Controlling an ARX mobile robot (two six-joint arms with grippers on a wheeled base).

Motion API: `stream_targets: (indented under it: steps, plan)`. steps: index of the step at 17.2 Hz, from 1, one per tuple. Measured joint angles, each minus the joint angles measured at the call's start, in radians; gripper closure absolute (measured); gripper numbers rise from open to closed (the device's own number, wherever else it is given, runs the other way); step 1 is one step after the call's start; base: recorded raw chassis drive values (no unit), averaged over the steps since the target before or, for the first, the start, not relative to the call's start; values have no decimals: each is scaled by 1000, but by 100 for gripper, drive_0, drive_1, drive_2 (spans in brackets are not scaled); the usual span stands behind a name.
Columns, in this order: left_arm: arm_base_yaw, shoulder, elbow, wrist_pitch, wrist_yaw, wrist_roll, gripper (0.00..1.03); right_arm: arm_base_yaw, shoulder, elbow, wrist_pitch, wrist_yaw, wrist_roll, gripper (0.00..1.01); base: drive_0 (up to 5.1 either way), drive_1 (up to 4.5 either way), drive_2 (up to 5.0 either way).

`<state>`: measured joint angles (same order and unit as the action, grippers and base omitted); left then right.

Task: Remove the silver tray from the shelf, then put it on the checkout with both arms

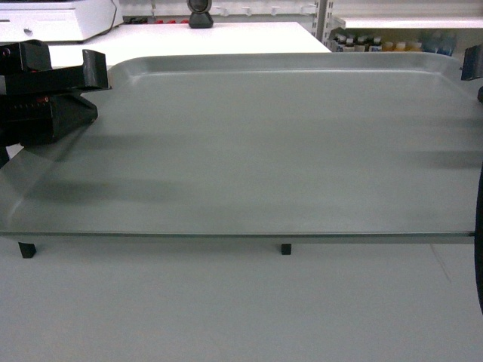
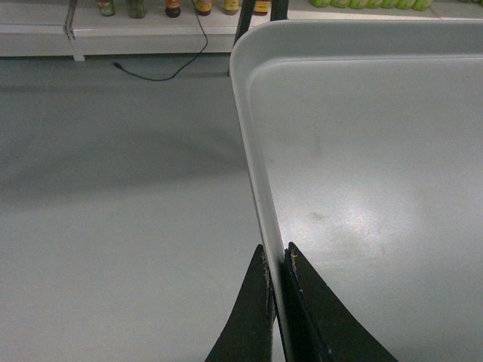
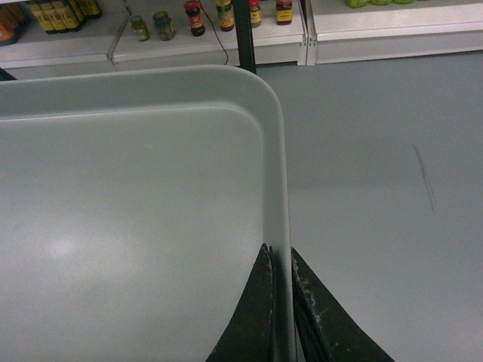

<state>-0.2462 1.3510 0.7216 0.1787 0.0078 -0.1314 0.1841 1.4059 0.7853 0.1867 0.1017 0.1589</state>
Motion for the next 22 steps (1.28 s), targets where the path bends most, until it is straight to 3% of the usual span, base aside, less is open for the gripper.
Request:
stream_targets:
  steps: [16, 22]
  plan:
    - [0, 0, 0, 1, 0, 0, 100, 0, 2, 0, 1, 0, 0, 98, -495, 250, 250]
    - [5, 0, 0, -1, 0, 5, 100, 5, 2, 0, 1, 2, 0, 98, 0, 0, 0]
